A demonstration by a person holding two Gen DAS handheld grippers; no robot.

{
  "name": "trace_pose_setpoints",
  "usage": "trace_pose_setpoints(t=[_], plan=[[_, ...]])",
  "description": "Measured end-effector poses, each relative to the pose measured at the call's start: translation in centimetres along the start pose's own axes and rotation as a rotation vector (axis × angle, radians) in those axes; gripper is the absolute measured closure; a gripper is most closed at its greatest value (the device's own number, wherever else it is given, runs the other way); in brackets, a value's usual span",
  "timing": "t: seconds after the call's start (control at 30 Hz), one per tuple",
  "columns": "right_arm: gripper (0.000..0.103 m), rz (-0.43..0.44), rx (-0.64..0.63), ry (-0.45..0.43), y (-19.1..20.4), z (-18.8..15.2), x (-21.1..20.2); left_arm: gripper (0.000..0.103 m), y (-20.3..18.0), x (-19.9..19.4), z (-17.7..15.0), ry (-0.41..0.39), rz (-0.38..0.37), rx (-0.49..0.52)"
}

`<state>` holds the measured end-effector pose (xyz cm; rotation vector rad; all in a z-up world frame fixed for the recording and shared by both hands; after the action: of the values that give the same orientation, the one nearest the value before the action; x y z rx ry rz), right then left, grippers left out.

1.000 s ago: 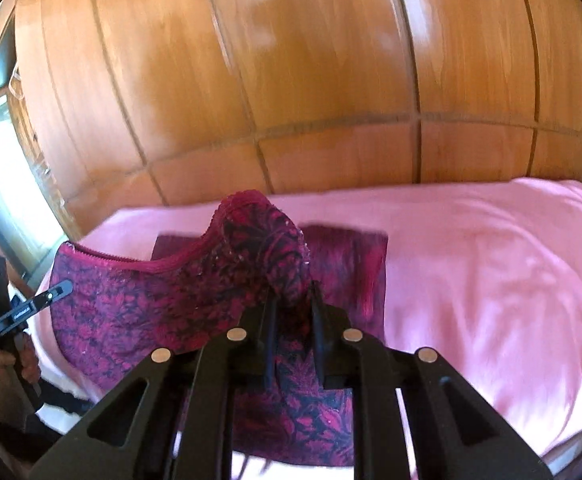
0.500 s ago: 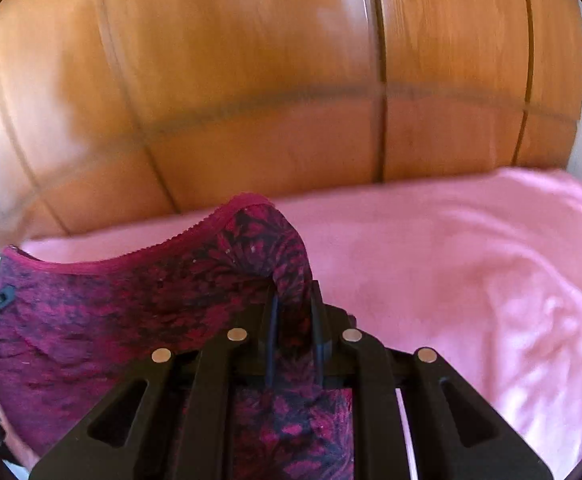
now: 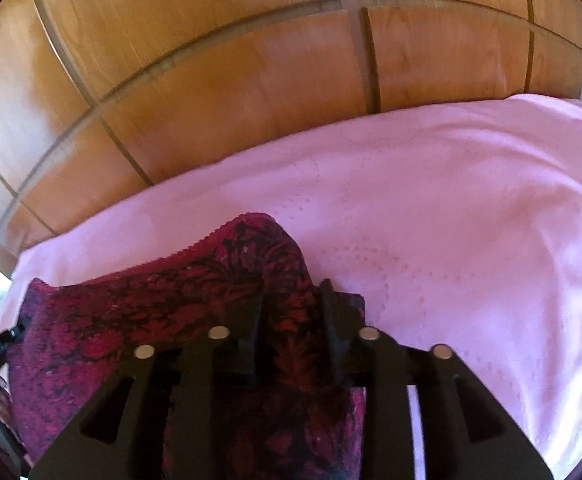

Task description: Fold small clothes

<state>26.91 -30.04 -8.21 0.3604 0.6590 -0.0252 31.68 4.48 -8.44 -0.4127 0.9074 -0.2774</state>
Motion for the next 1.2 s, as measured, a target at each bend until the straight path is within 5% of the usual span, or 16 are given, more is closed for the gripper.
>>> trace_pose_setpoints(t=[0.03,0.07,0.4,0.47,0.63,0.9,1.1,1.2], plan=[[0.037,0.012,0.008,-0.008,0.0,0.0,-0.9,0.05,0.1,-1.3,-0.8,-0.025,0.03,0.007],[0.027,0.007,0.023,-0.014,0.0,0.0,-1.4,0.044,0.3,-2.0,-1.4,-0.039,0.049,0.008],[0.022,0.162,0.144,0.022,-3.6,-10.1,-9.1,0.041,3.1,-7.8,-12.2,0.001,-0.147,-0.154],[0.027,0.167,0.13,0.053,-3.3,-12.5,-9.2,0.042,2.9,-7.3,-13.4,0.016,-0.166,-0.173],[0.081,0.144,0.125,0.03,-2.2,-13.6,-9.9,0.085,2.3,-7.3,-13.4,0.019,-0.219,-0.194],[0.088,0.203,0.096,-0.046,-1.8,-13.7,-16.5,0.09,0.9,-12.6,-13.5,-0.023,-0.25,-0.124],[0.09,0.165,0.08,0.046,-3.2,-17.8,-17.6,0.089,2.1,-14.0,-16.9,0.045,-0.188,-0.113],[0.088,0.15,0.092,0.018,-3.7,-18.2,-18.8,0.089,2.6,-15.4,-16.9,-0.013,-0.179,-0.128]])
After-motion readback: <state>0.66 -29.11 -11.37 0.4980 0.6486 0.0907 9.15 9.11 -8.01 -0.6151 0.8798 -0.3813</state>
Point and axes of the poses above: each gripper's, at about its wrist camera, not at the fingertips, and x roughly the way its jaws point, y to its left, z to its top, the point moved 5 cm from there along x, roughly the way its jaws point
